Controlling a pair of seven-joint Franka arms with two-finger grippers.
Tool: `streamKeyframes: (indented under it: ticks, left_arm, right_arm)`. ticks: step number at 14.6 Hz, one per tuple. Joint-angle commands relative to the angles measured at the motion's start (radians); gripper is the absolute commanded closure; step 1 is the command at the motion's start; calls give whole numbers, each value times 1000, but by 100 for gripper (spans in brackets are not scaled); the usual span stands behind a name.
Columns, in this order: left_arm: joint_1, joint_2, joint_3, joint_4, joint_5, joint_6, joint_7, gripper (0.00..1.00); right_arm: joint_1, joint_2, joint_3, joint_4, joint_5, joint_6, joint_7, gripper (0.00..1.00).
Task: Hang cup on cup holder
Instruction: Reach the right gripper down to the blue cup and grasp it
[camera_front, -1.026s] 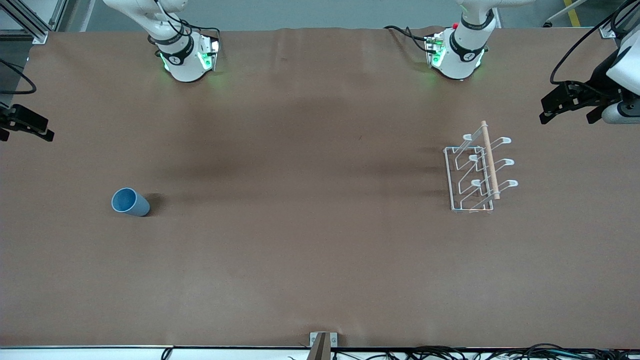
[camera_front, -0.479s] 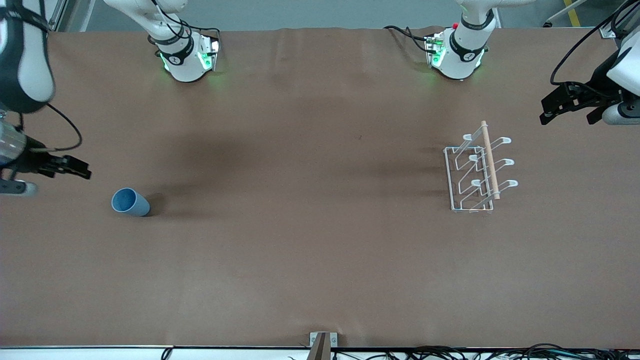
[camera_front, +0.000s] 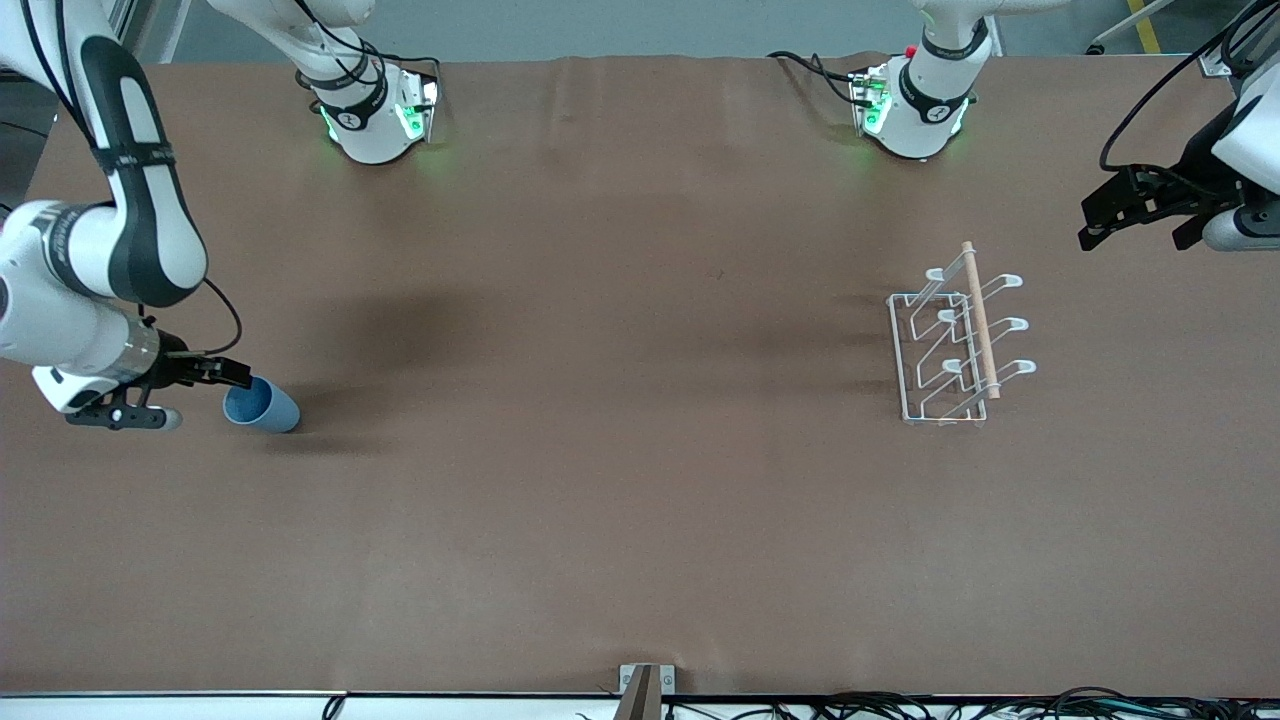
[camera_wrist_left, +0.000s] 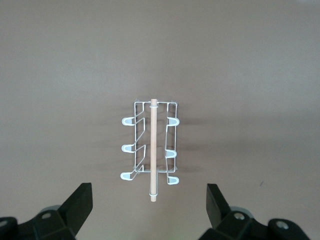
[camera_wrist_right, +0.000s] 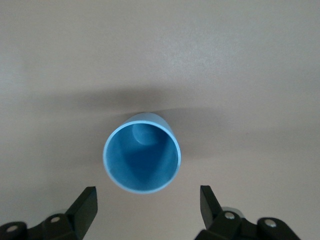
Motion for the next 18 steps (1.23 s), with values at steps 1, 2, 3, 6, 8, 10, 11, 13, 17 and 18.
streamKeyframes:
  ticks: [1,2,3,6,8,10,11,13,17,18]
  left_arm:
    - [-4,14,-2,32,21,-22,7,0]
    - [-3,14,-2,32,19,-22,7,0]
    - [-3,14,-2,32,19,-22,7,0]
    - [-9,14,-5,32,19,-22,5,0]
    - [-10,16,-5,33,19,-22,5,0]
    - [-10,14,-5,33,19,-22,5,0]
    - [-10,16,-5,33,19,-22,4,0]
    - [-12,16,-5,33,17,-22,4,0]
    - [-12,16,-6,33,17,-22,2,0]
    - [-12,16,-6,33,17,-22,2,0]
  right_arm:
    - [-23,35,16,3,-11,35,0,10]
    - [-25,48,17,3,-11,49,-2,10]
    - [-28,60,17,4,-11,58,-2,11]
    - [-41,94,17,7,-11,101,-2,14]
    - [-44,112,17,12,-11,110,-2,17]
    - [-43,127,17,12,-9,118,-2,35]
    - [-41,130,19,12,-11,119,-2,60]
    - [-41,134,19,12,-9,119,0,90]
    - [-40,134,19,24,-8,115,0,99]
    - [-35,132,19,26,-8,110,3,99]
